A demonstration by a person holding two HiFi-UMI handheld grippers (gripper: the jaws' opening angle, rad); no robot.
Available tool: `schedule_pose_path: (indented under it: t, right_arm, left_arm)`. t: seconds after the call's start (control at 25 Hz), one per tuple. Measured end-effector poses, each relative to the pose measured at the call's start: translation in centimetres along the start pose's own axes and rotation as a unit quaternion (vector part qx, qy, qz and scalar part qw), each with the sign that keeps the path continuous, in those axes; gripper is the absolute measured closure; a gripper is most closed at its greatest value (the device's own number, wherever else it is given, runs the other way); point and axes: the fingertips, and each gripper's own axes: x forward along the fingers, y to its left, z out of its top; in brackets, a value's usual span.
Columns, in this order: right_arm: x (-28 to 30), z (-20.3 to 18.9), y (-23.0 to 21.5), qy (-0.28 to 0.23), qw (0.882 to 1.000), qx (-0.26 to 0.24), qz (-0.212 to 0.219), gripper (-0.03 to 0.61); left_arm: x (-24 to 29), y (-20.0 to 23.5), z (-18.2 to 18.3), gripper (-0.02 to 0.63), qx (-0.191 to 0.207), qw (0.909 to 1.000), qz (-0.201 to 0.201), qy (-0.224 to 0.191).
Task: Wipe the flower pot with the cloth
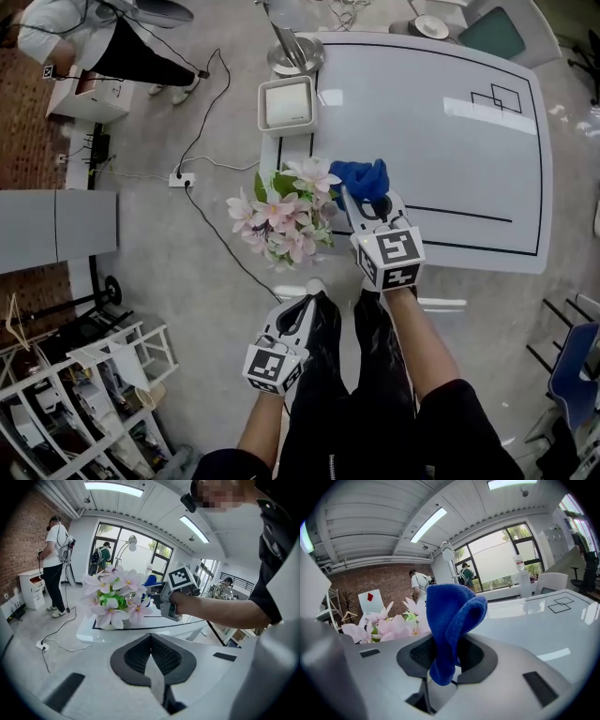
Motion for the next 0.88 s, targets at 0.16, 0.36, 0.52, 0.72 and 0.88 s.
schedule_pose_path:
  t: [0.16, 0.36, 0.52, 0.72, 0.88]
  right_arm:
    - [2.3, -2.1, 0.9, 0.027, 0.999, 0.002, 0.026, 0.477]
    - [2.2, -5.7, 1.8, 0.066, 0.997, -0.006, 0.042, 0.477]
    - [0.3, -7.4, 2.2, 0.085, 0.996, -0.006, 0.041, 0.477]
    - [-2.5, -8.8, 3.5, 0.097, 0.995, -0.008, 0.037, 0.477]
    - [-3.8, -10.1, 5.3, 0.101, 0.994, -0.011, 0.031, 0.477]
  left_arm:
    - [0.0, 1.6, -0.7, 0.606, -0.011, 0.9999, -0.001, 0.006]
    - [0.3, 3.0, -1.5, 0.606, -0.017, 0.9998, -0.007, 0.008]
    - [0.2, 3.7, -1.9, 0.606, -0.022, 0.9997, -0.012, 0.005]
    - [-0.5, 3.9, -2.2, 0.606, -0.026, 0.9995, -0.019, -0.003]
    - [-1.7, 4.1, -3.0, 0.606, -0.029, 0.9993, -0.022, -0.007]
